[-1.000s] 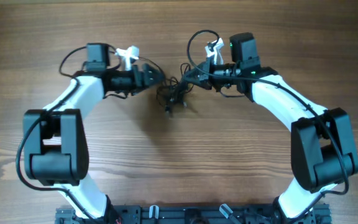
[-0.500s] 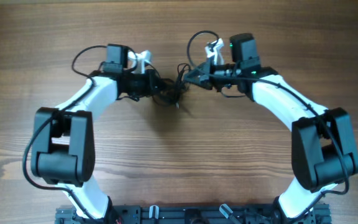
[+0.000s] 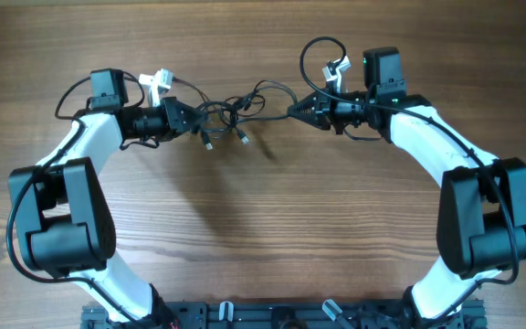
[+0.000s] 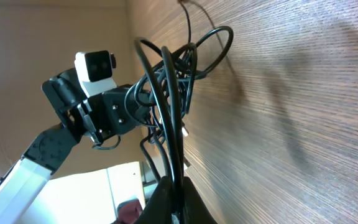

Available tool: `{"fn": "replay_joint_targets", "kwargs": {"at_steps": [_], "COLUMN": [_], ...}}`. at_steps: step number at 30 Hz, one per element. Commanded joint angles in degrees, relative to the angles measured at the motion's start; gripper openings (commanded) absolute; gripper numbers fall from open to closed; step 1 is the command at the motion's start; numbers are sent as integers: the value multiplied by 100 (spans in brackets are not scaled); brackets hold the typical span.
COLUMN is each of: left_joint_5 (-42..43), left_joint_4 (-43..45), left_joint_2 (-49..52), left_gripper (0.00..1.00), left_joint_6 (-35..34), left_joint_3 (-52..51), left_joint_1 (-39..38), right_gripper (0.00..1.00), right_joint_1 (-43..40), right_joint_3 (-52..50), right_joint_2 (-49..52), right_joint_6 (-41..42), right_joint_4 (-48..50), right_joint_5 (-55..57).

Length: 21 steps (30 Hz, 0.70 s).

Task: Untangle cables

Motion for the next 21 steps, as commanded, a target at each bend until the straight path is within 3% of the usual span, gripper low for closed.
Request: {"fn": "replay_joint_targets", "kwargs": {"at_steps": [1,3,5,6,8,14,15,17,21], "left_joint_5": [173,457,522,525,599,1222,1246,1246,1241], "left_joint_4": [17,15,13,13,0,-4,-2,20,114], "left_joint_2": [118,118,118,118,118,118,118,118,118], "left_gripper": [4,4,4,4,4,4,5,6,6], "left_joint_6": [647,916,1064,1099,1167,1443,1484,1484,1484], "left_joint_3": [11,11,11,11,11,11,11,11,11], "left_joint_1": [195,184,179,179,177,44,-15,-144,-466], "right_gripper": [11,31,58,66,72,70,62,29,28], "right_joint_1": [-197,-195,-195,-195,-192,-35,31,138,487], "right_joint_3": [15,15,15,15,15,15,15,15,15], "right_joint_2": [-22,-22,-22,-22,-22,-22,-22,-22,-22], "right_joint_6": [-125,-140,-481,-704,-870,-866,-866,-841,-485], "right_joint_4": [-4,-4,4,4,0,2,46,203,695], "right_joint_5": [57,48,-146,-297,-420,-391,-389,-391,-234]}}
